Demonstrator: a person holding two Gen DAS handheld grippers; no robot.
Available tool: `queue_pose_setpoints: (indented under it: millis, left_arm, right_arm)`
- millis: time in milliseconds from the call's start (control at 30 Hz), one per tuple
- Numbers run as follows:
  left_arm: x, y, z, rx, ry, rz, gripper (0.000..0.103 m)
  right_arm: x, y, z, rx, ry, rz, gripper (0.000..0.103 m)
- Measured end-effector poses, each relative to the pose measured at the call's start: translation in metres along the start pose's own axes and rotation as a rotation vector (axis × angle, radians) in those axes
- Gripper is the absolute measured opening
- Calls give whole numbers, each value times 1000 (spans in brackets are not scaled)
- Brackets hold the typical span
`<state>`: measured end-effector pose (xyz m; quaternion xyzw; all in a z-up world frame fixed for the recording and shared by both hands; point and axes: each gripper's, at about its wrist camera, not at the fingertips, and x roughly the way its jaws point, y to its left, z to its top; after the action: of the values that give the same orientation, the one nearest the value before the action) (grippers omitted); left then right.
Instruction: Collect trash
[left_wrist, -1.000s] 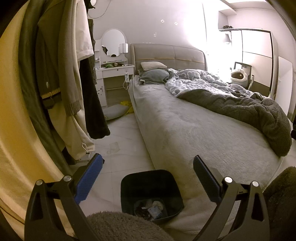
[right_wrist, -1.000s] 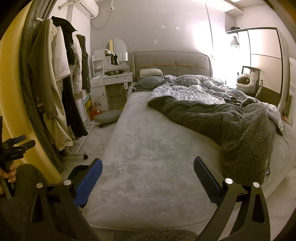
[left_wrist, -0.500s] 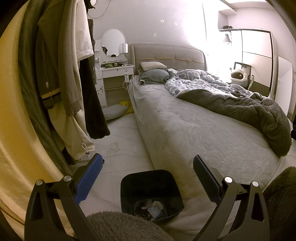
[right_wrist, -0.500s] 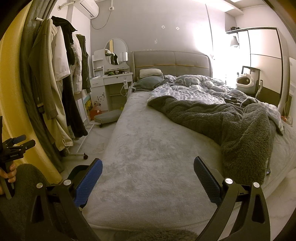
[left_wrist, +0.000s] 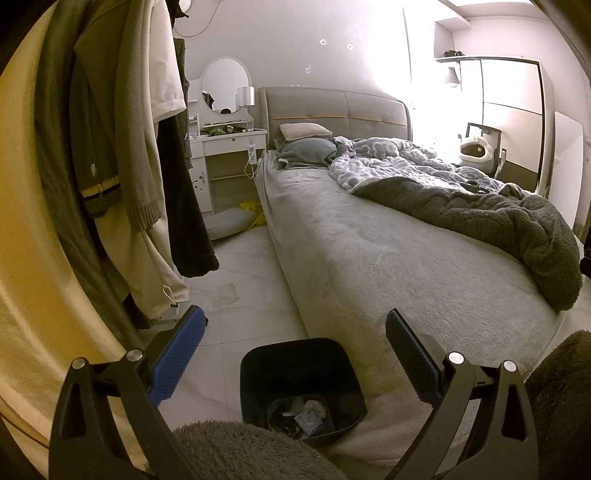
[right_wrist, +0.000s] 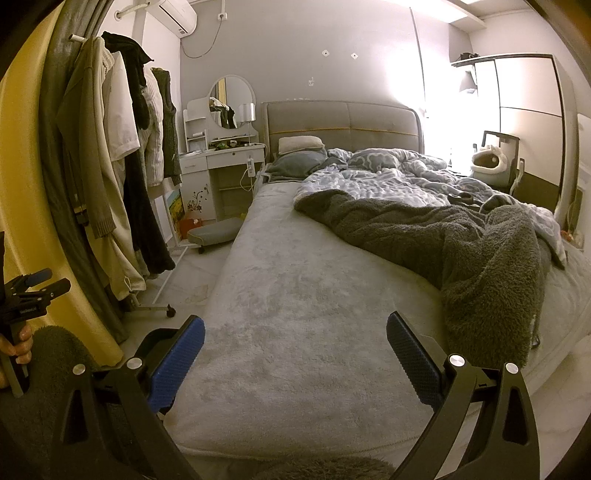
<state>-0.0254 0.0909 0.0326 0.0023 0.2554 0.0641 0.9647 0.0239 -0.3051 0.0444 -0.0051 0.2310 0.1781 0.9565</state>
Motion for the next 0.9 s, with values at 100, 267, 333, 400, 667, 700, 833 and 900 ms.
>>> queue_pose_setpoints:
  millis: [100,267,333,400,667,700,833,900]
  left_arm:
    - [0,0,0,-2,2,-2,100]
    - [0,-2,-2,-3,3,-5,100]
    - [0,-2,-2,-2,4,-6,100]
    - [0,-3,-2,-2,3,-6,100]
    - [0,-3,-2,-2,4,-5,100]
    - [-1,-3,-2,-2,4,-5,100]
    - [0,-3,-2,-2,4,-6,100]
    - [0,-4,-2,-2,4,-7,100]
  right_arm:
    - [0,0,0,-1,1,0,100]
    - [0,0,0,0,0,0,100]
    - [0,0,0,0,0,-1,100]
    - [0,1,0,0,0,-1,100]
    - [0,0,0,0,0,0,100]
    - [0,0,0,0,0,0,100]
    - [0,0,0,0,1,0,100]
    - [0,0,0,0,1,0,100]
